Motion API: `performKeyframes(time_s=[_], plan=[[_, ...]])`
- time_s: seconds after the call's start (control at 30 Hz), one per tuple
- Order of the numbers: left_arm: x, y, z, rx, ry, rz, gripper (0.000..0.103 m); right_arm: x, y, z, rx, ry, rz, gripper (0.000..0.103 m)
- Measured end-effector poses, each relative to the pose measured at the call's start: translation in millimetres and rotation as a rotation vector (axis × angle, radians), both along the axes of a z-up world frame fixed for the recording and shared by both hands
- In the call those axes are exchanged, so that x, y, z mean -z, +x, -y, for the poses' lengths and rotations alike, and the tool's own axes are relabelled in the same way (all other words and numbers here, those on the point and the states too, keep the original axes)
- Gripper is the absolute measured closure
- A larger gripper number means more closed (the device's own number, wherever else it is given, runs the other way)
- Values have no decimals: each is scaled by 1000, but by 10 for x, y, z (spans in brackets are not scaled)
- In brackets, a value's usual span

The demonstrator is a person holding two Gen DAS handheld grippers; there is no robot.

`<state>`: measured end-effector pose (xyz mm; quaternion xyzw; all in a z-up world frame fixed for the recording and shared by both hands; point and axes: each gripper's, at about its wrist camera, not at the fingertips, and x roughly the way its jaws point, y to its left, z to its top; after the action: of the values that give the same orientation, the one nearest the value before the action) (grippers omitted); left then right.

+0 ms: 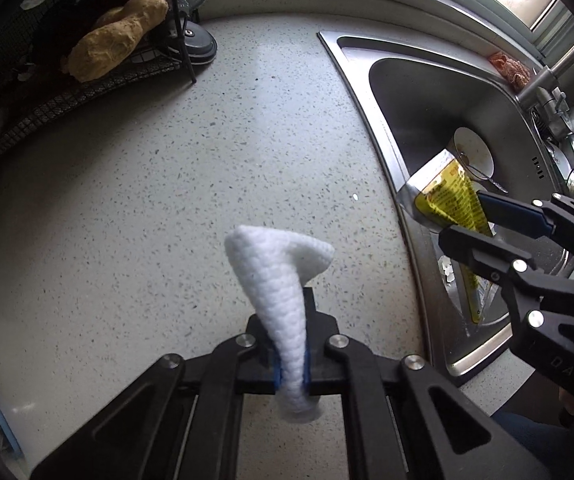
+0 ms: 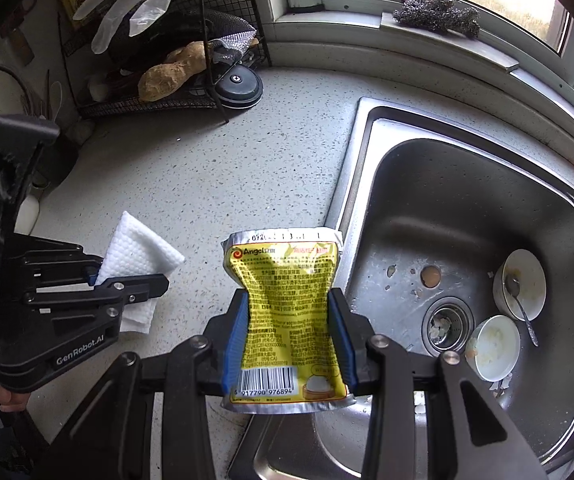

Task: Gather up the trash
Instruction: 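Carry the wipe and yellow packet down over the red bucket with both tools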

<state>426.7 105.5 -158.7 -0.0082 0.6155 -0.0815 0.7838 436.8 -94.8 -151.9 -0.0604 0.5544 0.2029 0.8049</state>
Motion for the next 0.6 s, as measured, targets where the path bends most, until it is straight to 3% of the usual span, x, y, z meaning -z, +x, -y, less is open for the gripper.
performKeyframes(time_s=[0.17, 0.4, 0.6], plan=[[-306, -452, 173, 0, 10, 52, 97, -123, -298, 92, -36, 11, 26, 66], [-436, -962, 555, -11, 24, 98, 97, -280, -818, 452, -47, 22, 55, 66], [-523, -1538, 1129, -3, 23, 158, 97, -428, -1532, 915, -45, 23, 89, 66]])
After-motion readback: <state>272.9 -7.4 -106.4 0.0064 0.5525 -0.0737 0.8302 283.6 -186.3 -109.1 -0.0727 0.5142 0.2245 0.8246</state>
